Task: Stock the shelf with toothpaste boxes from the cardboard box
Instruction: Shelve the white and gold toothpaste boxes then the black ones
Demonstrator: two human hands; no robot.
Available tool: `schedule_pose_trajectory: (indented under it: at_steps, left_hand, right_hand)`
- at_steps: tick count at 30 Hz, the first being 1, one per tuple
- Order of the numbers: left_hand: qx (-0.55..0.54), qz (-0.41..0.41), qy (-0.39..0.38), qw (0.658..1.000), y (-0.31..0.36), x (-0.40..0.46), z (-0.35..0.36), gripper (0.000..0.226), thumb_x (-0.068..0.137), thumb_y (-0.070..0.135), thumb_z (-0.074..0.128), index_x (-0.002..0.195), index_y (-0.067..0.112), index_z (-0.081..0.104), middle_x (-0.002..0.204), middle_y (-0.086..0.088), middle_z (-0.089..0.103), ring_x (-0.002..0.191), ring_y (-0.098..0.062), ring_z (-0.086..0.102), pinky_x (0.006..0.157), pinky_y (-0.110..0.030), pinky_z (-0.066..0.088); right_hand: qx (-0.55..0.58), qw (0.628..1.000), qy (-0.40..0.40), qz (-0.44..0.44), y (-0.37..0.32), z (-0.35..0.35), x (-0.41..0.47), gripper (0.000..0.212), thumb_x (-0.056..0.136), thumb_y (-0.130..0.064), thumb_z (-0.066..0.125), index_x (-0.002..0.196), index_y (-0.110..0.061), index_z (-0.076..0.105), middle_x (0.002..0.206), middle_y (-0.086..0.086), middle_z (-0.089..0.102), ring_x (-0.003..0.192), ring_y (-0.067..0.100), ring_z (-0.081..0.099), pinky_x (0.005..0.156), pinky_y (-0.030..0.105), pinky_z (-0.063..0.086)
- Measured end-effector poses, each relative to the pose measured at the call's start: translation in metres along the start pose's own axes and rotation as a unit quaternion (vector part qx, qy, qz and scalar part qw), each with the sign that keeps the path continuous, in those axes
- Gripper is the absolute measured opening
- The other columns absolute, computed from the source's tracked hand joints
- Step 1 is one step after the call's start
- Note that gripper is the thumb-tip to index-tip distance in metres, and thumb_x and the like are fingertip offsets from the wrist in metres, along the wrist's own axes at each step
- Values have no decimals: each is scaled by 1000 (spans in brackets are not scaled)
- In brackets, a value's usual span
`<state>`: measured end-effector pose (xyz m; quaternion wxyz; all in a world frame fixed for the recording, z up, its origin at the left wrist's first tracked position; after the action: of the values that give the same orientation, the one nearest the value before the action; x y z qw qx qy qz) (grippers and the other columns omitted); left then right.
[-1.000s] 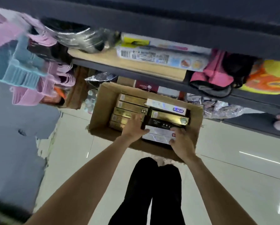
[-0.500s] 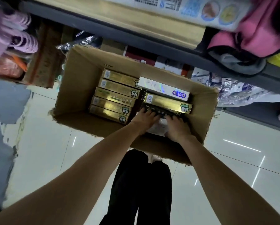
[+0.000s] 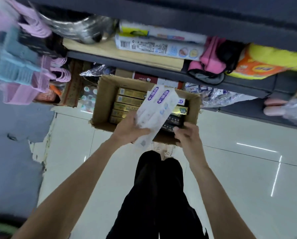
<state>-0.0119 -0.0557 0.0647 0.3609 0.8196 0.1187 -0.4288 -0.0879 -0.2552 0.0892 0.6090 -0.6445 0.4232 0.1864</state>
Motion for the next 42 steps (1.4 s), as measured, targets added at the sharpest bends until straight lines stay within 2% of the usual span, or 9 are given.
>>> schedule_pose_trajectory:
  at_steps: [4, 12, 16, 21, 25, 29, 33, 37, 42]
  left_hand:
    - [-173, 48, 41, 983, 49, -72, -16, 40, 74, 13, 78, 99, 17, 46, 90, 8, 59, 71, 5, 61, 57, -10, 48]
    - [-144, 171, 64, 973, 133, -155, -24, 101, 39, 63, 82, 118, 22, 35, 120, 5, 53, 109, -9, 58, 86, -33, 52]
    - [-264, 174, 30, 948, 152, -169, -39, 88, 52, 51, 84, 122, 20, 42, 113, 8, 60, 105, -10, 60, 82, -23, 51]
    - [-307, 164, 6, 937, 154, -174, -46, 50, 77, 28, 76, 119, 29, 50, 117, 4, 64, 108, -17, 62, 94, -38, 50]
    - [-347, 153, -15, 925, 155, -175, -44, 65, 67, 37, 75, 126, 21, 52, 117, -2, 66, 105, -20, 65, 92, -42, 52]
    - [-364, 143, -13, 920, 161, -170, -40, 39, 82, 26, 68, 119, 21, 57, 104, 0, 70, 87, -15, 68, 77, -35, 56]
    - [-364, 160, 19, 917, 175, -168, -41, 34, 85, 22, 66, 113, 30, 48, 101, 6, 67, 82, -10, 67, 61, -23, 57]
    - [-398, 168, 37, 901, 194, -167, -37, 43, 84, 25, 65, 119, 35, 41, 110, 5, 64, 89, -11, 66, 66, -24, 58]
    - [-456, 152, 2, 877, 230, -157, -9, 36, 87, 33, 59, 120, 23, 50, 101, -3, 69, 78, -12, 70, 64, -27, 56]
  right_hand:
    - [120, 988, -93, 15, -59, 31, -58, 53, 87, -23, 67, 132, -19, 38, 119, 5, 62, 105, 16, 63, 91, 39, 53]
    - [181, 975, -107, -74, -135, -6, -112, 51, 76, -15, 73, 123, -9, 54, 115, 12, 67, 104, 30, 65, 94, 49, 51]
    - [337, 915, -219, -39, -149, -34, -136, 38, 84, -16, 54, 121, -5, 57, 110, 15, 67, 94, 28, 66, 84, 39, 55]
    - [410, 892, -179, -60, -146, -63, -140, 58, 64, -32, 62, 116, -9, 58, 91, 13, 66, 78, 24, 63, 70, 34, 49]
    - [340, 933, -107, -46, -136, -83, -142, 49, 80, -48, 58, 117, -16, 59, 86, 8, 71, 72, 19, 68, 64, 31, 53]
    - [247, 966, -48, -53, -135, -106, -140, 54, 83, -36, 64, 131, -21, 45, 99, 3, 70, 77, 12, 72, 59, 27, 55]
    - [248, 968, -13, -29, -135, -135, -134, 33, 90, -24, 59, 121, -15, 56, 90, 6, 69, 71, 17, 68, 61, 29, 53]
    - [317, 948, -37, 3, -138, -177, -115, 26, 89, -28, 55, 110, -14, 60, 85, 6, 70, 67, 18, 66, 64, 29, 53]
    - [65, 989, 55, -120, -178, -269, -88, 11, 86, -14, 64, 96, -19, 64, 86, 1, 69, 73, 18, 60, 63, 27, 43]
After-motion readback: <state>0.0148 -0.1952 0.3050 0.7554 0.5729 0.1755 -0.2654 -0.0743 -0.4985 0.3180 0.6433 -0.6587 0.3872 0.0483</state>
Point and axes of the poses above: each hand's wrist, its own x-axis towards the middle knuckle, its own z-axis out of the palm, y = z × x, the point moved 8 cm from there along x, towards the middle knuckle
